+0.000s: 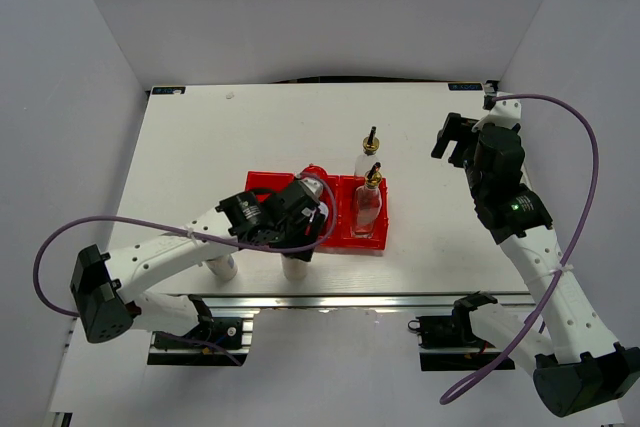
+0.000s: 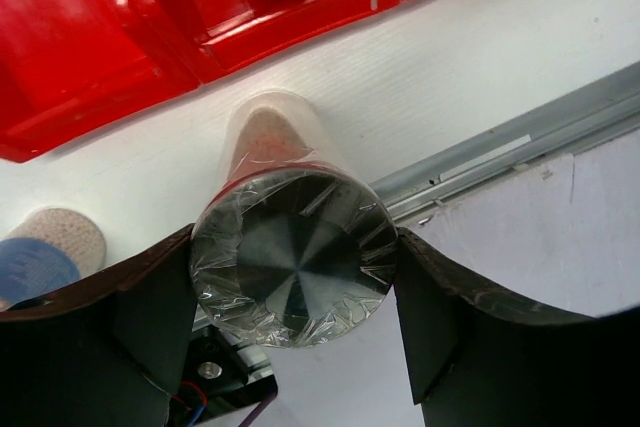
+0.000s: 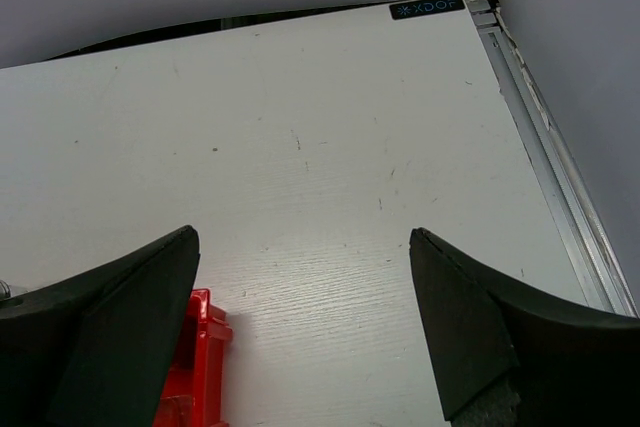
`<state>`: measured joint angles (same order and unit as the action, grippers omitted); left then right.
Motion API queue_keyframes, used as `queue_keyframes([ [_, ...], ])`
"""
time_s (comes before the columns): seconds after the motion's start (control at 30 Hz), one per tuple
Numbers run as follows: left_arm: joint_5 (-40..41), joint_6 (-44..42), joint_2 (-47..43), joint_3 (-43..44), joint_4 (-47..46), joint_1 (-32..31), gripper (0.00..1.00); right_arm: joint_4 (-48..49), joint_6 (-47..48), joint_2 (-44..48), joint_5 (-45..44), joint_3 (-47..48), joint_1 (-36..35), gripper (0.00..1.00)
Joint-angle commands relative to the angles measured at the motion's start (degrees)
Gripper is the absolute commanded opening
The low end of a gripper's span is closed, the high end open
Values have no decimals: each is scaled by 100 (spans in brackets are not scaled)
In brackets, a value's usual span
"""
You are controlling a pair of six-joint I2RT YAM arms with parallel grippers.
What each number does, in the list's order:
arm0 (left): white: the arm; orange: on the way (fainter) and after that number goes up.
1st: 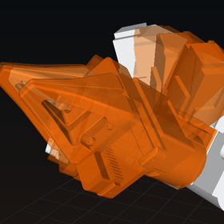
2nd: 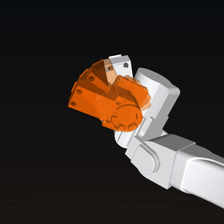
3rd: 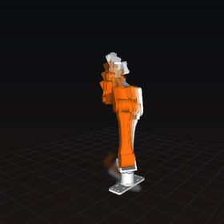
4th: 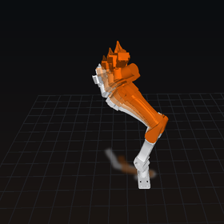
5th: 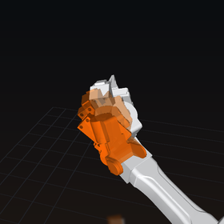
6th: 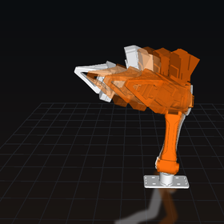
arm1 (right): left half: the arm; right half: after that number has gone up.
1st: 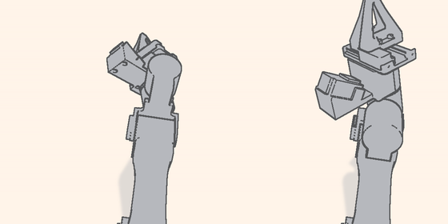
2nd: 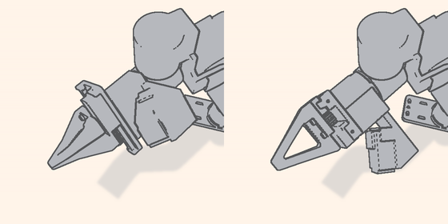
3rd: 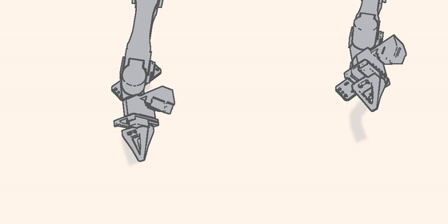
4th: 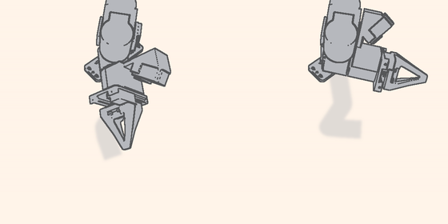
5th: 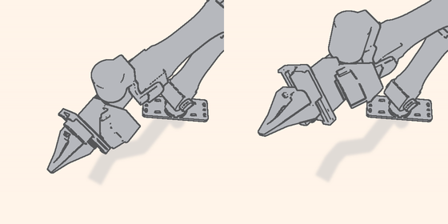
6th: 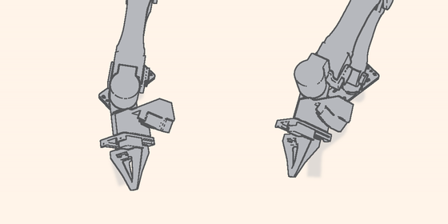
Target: Organize the condiment bottles
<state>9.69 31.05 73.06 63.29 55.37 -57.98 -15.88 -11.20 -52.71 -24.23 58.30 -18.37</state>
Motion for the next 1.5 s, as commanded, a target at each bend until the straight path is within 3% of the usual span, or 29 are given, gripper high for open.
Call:
queue_keyframes([
  [0.0,549,77,-134,491,192,-30,43,243,-40,85,-3,23,27,89],
  [0.13,1140,103,-46,1201,702,-30,34,331,-31,103,58,-47,26,89],
  [0.27,816,77,-134,1572,624,-30,33,278,-22,85,85,-56,26,89],
  [0.4,990,252,-125,1880,755,-30,33,305,-5,103,94,-56,27,90],
  [0.57,2263,752,120,2328,1062,-30,30,235,4,112,190,-21,18,89],
  [0.67,3061,1096,226,2548,1012,-30,24,225,-40,243,234,-117,18,89],
  [0.9,3723,1421,691,2908,967,426,27,374,-259,638,419,-678,27,89],
  [0.97,3698,1509,745,2865,879,820,26,471,-286,753,401,-872,26,89],
  [1.1,2436,1238,605,2417,107,1594,20,472,-295,727,147,-1058,26,89],
  [1.47,1712,1158,728,1811,-465,2061,20,481,-277,683,67,-1119,18,90],
])
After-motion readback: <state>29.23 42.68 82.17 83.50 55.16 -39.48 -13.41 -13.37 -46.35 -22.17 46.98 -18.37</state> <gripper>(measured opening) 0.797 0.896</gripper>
